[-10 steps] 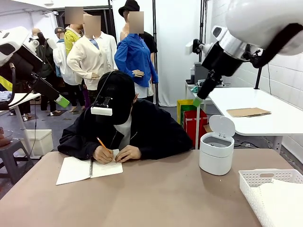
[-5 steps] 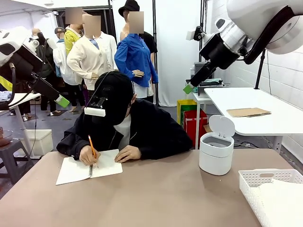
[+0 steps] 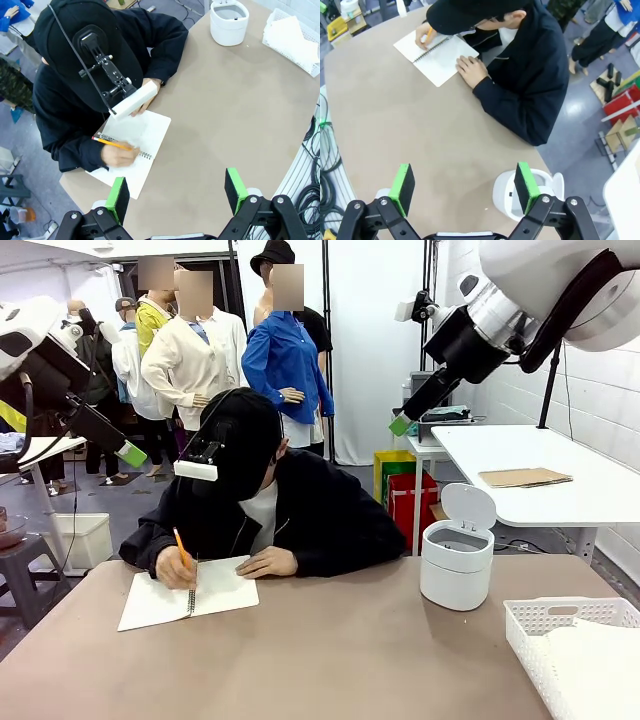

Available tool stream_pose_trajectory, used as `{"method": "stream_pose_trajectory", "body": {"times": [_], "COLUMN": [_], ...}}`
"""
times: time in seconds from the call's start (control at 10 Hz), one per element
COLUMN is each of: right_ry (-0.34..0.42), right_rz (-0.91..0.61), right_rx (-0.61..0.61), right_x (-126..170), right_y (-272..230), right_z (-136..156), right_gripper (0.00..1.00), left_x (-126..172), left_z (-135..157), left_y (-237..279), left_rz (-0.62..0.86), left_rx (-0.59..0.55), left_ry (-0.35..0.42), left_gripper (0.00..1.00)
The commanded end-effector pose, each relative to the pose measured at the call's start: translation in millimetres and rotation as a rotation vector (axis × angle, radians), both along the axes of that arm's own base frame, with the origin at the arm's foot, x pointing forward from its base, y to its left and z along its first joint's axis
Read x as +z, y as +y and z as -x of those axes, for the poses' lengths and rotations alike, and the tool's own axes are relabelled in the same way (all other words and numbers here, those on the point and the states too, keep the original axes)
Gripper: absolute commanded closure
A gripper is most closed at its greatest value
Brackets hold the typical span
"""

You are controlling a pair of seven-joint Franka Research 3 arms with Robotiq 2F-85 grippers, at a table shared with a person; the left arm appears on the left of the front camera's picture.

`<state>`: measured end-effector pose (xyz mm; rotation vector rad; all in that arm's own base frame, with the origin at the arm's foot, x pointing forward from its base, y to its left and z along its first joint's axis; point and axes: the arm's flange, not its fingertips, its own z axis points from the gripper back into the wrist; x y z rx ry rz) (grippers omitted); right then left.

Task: Sort the paper based on its condition.
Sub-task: If a person hands you a paper, place it in the Organizing basket , and if it's crumpled, put it in the Trash can.

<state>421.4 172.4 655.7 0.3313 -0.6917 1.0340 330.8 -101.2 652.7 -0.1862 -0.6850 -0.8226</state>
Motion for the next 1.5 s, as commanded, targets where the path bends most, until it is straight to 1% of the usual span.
{"method": "stream_pose_trajectory", "body": {"times": [0.0,0.4,0.8,1.0,1.4], "right_ry": [0.000,0.000,-0.006,0.003,-0.002], "right_rz": [-0.002,-0.002,0.004,-0.005,-0.017], "right_rx": [0.004,0.004,-0.006,-0.006,-0.042], "right_x": [-0.2,-0.2,1.4,-1.8,-4.5], "right_y": [1.2,1.2,11.4,13.7,12.7], "right_z": [-4.2,-4.2,15.5,28.1,40.2], "right_gripper": [0.00,0.00,0.00,0.00,0.00], "left_x": [-0.2,-0.2,-0.2,-0.2,-0.2], "left_z": [1.2,1.2,1.2,1.2,1.2], "left_y": [-1.5,-1.5,-1.5,-1.5,-1.5], "left_rz": [-0.002,-0.002,-0.002,-0.002,-0.002], "left_rx": [0.015,0.015,0.015,0.015,0.015], "left_ry": [0.003,0.003,0.003,0.003,0.003], "left_gripper": [0.00,0.00,0.00,0.00,0.00]}}
